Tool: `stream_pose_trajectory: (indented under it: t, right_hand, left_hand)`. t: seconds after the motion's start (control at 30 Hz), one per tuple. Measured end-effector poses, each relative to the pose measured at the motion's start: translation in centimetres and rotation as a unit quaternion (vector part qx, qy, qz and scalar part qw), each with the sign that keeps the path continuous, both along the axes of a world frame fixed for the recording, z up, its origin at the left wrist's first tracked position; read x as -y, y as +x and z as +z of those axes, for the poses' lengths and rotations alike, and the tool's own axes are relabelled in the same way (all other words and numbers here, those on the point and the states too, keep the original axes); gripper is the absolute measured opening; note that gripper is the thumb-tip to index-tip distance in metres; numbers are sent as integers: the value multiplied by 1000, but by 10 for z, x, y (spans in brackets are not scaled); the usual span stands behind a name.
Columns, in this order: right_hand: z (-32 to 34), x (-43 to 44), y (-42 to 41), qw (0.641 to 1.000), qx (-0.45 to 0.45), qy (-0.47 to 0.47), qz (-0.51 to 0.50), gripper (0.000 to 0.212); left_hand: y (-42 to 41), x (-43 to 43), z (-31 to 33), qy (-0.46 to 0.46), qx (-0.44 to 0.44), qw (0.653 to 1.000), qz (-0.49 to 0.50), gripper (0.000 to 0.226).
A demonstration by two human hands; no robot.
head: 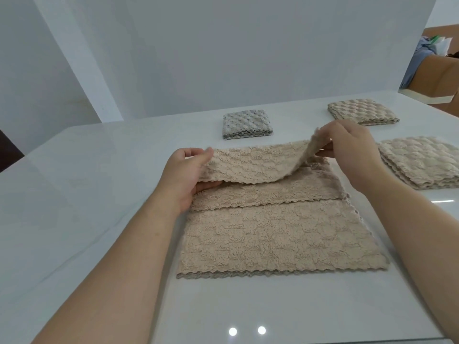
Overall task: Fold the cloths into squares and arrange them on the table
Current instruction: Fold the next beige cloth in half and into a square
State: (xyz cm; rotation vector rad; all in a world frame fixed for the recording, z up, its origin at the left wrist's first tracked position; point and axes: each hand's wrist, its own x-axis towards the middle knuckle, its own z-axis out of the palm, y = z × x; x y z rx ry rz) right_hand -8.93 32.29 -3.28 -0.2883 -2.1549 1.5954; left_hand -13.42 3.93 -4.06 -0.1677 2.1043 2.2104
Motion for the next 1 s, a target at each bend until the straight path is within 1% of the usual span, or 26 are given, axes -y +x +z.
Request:
stream_pose_trajectory:
  t: [0.07, 0.1, 0.13, 0.2, 0.23, 0.3, 0.4, 0.57, 0.63, 0.7, 0.77, 0.9, 1.0]
  right_hand:
    - [0, 2, 1, 999, 20, 25, -16, 38]
    - [-1, 2, 2, 998, 34, 51, -30, 38]
    - [-3, 2, 2, 996, 43, 75, -36, 31]
    - [-7, -1, 1, 992, 65, 101, -27, 10]
    - [-8, -2, 1, 991, 82, 105, -21, 9]
    - [-8, -3, 2, 988, 99, 119, -18, 19]
    - [-5, -2, 6, 983, 95, 153, -20, 30]
    - [8, -8, 12, 971, 114, 208, 20, 42]
    - [13, -10, 15, 953, 138, 264, 47, 42]
    - [15, -9, 18, 931, 156, 324, 66, 43]
    - [15, -8, 18, 914, 172, 360, 80, 44]
    - [12, -4, 19, 871, 215, 430, 98, 44]
    - [12, 2, 22, 838, 261, 468, 107, 50]
  left_hand:
    - [1, 1, -2, -26, -16, 1000, 2, 23]
    - [1, 2, -3, -39, -25, 999, -1, 24]
    - [2, 2, -3, -50, -34, 998, -7, 24]
    - [2, 3, -3, -86, -51, 995, -16, 23]
    - [3, 3, -2, -111, -58, 992, -16, 22]
    - [3, 5, -2, -154, -65, 986, -15, 26]
    - [5, 7, 1, -175, -60, 983, -16, 35]
    - [12, 11, 15, -234, -67, 970, -18, 41]
    - [18, 12, 20, -295, -75, 952, -33, 44]
    - [24, 12, 23, -371, -84, 923, -54, 51]
    - [30, 11, 26, -420, -83, 902, -60, 58]
    - [34, 9, 29, -444, -54, 891, -81, 63]
    - [34, 9, 28, -467, -49, 879, -86, 65]
